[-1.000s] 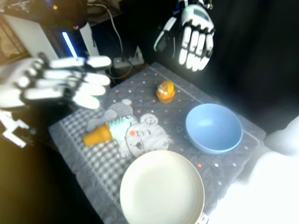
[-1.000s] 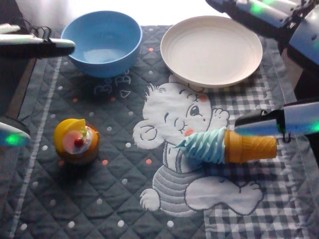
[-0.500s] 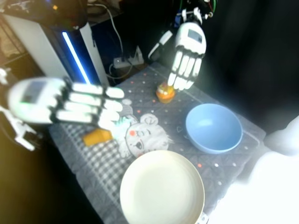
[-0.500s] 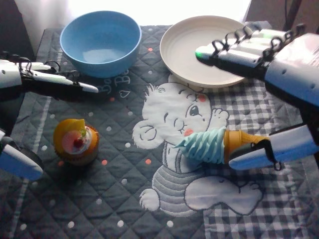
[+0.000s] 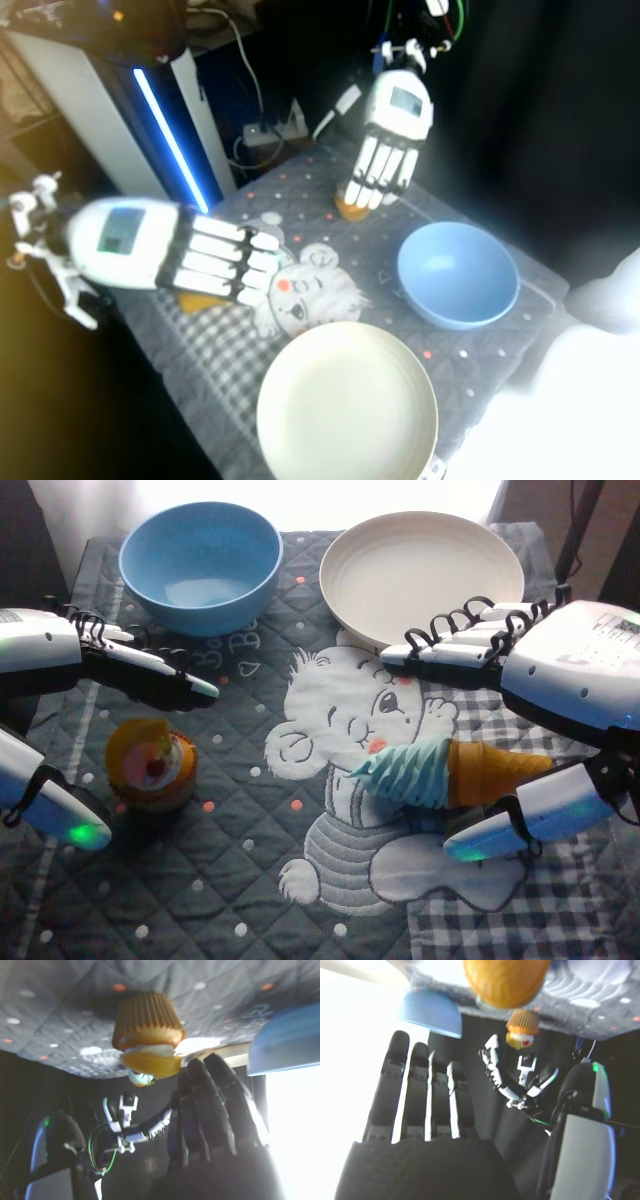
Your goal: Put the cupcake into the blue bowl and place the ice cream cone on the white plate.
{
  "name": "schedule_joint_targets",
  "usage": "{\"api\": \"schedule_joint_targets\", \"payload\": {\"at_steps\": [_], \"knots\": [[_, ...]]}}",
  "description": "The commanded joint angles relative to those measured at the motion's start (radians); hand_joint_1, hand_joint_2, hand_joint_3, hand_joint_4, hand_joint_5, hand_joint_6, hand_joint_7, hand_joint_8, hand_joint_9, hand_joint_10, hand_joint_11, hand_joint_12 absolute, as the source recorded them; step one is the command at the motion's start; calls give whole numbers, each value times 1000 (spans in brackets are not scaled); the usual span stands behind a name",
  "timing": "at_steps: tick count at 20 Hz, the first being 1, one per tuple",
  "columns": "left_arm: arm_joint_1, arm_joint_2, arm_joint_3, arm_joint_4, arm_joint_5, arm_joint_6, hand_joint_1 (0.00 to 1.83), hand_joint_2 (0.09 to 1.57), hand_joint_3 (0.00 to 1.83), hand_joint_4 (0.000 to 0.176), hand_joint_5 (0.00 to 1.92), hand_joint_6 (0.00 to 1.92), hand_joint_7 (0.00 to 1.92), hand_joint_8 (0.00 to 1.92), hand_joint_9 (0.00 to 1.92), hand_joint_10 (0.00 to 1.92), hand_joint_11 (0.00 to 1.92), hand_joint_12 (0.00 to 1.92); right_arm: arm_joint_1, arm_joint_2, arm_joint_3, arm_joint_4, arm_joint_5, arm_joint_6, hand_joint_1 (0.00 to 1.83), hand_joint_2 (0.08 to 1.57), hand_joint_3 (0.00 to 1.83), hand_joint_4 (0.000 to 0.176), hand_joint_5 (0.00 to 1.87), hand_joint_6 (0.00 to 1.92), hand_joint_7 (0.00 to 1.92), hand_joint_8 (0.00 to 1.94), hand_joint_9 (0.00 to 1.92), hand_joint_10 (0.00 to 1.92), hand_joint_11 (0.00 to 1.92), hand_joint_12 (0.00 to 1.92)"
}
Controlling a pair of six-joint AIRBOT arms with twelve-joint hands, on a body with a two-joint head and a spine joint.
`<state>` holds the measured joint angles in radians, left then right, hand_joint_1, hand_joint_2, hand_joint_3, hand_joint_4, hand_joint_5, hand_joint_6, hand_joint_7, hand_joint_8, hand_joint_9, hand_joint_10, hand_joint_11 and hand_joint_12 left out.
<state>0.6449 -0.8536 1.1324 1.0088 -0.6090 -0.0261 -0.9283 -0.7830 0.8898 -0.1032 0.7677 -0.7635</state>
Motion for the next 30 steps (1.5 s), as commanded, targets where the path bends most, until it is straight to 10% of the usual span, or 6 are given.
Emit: {"api": "schedule_joint_targets", "payload": {"at_steps": [1, 15, 30], "knots": [[-14, -5, 4, -41, -60, -11, 680, 794, 0, 0, 378, 0, 501, 1, 593, 3, 173, 1127, -2, -8, 7, 9, 104, 20, 640, 695, 0, 0, 297, 12, 389, 7, 424, 4, 228, 663], [-11, -40, 10, -21, -39, -17, 667, 847, 0, 0, 376, 0, 507, 0, 587, 0, 237, 1030, -65, -66, 66, 26, 104, 100, 679, 726, 9, 0, 338, 3, 438, 0, 457, 0, 390, 353], [10, -69, 32, -20, -10, -17, 698, 841, 0, 0, 419, 7, 552, 9, 645, 9, 293, 1030, -65, -118, 118, 45, 101, 100, 805, 753, 0, 0, 420, 9, 548, 16, 609, 14, 351, 849]]}}
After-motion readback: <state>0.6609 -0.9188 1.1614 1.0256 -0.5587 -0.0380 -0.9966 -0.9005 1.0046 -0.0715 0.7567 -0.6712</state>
